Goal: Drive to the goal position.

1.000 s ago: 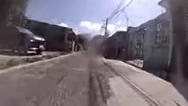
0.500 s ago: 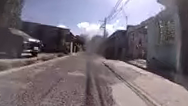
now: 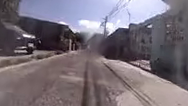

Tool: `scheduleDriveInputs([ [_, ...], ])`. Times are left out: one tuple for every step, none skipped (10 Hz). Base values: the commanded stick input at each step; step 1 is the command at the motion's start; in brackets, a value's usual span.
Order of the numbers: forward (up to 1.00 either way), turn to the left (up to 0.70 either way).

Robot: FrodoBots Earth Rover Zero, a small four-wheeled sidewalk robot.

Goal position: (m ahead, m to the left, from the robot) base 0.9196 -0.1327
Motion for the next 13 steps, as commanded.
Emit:
scheduleDriveInputs([
  [1.00,0.00],
  [1.00,0.00],
  [1.00,0.00],
  [1.00,0.00],
  [1.00,0.00],
  [1.00,0.00],
  [1.00,0.00],
  [1.00,0.00],
  [1.00,0.00],
  [1.00,0.00],
  [1.00,0.00],
  [1.00,0.00],
  [1.00,0.00],
])
